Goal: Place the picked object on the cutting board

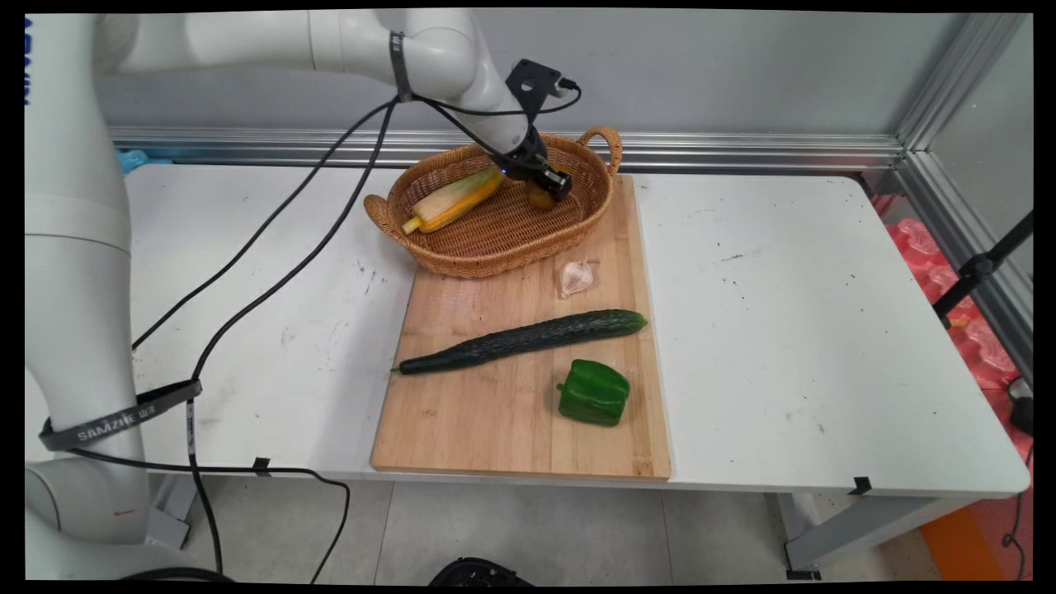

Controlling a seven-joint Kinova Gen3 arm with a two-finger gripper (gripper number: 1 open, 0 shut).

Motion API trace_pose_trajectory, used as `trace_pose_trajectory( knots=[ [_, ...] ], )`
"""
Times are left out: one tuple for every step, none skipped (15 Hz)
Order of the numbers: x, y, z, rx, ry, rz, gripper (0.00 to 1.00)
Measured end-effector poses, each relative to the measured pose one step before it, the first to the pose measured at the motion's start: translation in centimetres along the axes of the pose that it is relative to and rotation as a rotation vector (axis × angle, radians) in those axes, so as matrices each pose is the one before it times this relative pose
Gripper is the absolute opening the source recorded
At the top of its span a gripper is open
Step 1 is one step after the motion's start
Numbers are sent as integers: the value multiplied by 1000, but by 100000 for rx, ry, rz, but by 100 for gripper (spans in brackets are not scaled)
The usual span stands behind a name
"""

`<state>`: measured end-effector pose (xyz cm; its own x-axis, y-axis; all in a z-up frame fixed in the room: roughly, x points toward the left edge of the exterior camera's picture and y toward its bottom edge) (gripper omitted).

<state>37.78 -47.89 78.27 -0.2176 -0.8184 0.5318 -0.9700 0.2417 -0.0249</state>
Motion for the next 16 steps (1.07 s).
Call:
trace_pose_trajectory(
  knots=[
    [-29,-141,-629,-310,21,856,0],
    [1,-89,-675,-319,74,746,0],
    [25,-91,-944,-388,66,1003,0],
    [66,-87,-1073,-344,203,1278,0],
    [74,-65,-1037,-274,232,1490,0],
    [77,-80,-1341,-376,282,2410,0],
    [49,-38,-781,-242,184,1516,0],
    [11,-22,-1247,-773,29,2800,0],
    [-4,6,-834,-555,19,1918,0],
    [-90,60,-1234,-1319,-313,3521,0],
    [-70,112,-1040,-1331,-162,3096,0],
    [-151,114,-1004,-1506,-340,3181,0],
    [-107,148,-790,-1454,-178,2604,0],
    [-232,260,-1107,-2340,-269,3748,0],
    [-260,240,-855,-2006,-426,3022,0],
    [-335,327,-935,-2551,-523,3657,0]
  ],
)
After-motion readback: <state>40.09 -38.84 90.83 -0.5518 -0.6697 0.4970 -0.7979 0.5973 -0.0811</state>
